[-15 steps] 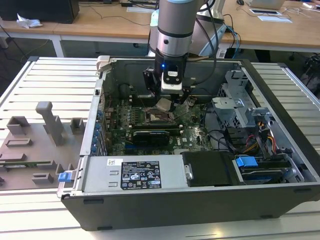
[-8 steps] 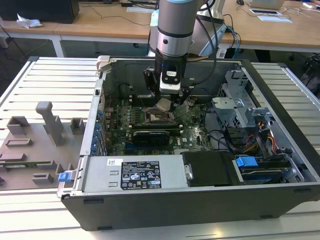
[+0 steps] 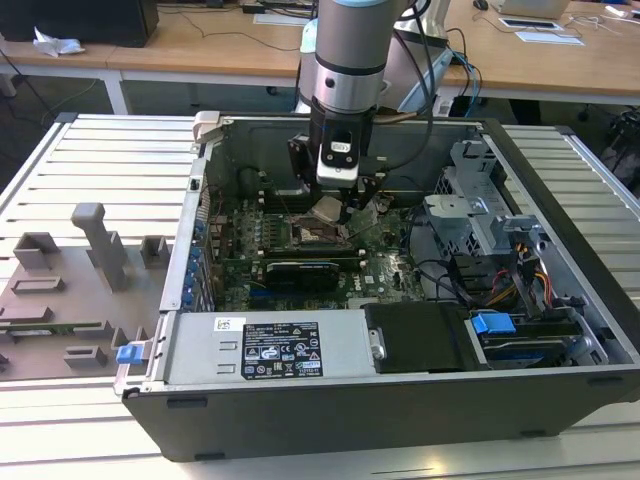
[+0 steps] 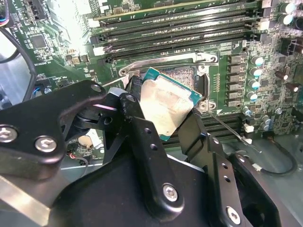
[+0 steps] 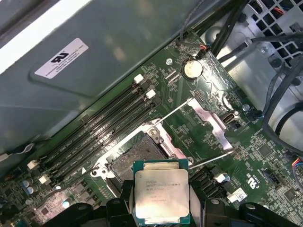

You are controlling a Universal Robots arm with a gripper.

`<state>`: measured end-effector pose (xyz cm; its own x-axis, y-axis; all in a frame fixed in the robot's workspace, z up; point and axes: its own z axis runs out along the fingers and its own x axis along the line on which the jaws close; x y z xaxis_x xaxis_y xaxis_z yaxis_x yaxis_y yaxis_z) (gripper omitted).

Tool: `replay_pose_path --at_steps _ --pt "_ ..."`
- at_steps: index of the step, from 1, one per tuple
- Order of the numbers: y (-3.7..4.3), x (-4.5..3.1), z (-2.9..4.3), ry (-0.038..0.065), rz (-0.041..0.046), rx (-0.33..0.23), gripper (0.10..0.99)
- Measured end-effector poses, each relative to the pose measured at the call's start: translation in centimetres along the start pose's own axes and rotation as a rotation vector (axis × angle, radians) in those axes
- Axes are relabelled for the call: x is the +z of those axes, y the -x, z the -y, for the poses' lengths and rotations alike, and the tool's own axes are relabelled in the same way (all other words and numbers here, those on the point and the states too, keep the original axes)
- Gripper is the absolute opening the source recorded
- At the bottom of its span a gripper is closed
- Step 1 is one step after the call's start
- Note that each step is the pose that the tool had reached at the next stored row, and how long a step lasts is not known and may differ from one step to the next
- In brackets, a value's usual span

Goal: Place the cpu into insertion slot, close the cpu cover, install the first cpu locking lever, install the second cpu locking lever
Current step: 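Place the cpu into insertion slot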

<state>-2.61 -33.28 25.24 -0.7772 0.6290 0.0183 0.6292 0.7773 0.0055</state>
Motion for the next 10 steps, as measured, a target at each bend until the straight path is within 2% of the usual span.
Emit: replay_pose_path --at_steps 7,10 --pt "0.0 0.0 0.0 0.001 0.0002 0.037 0.545" --pt "0.0 0.0 0.0 0.001 0.0003 0.071 0.545"
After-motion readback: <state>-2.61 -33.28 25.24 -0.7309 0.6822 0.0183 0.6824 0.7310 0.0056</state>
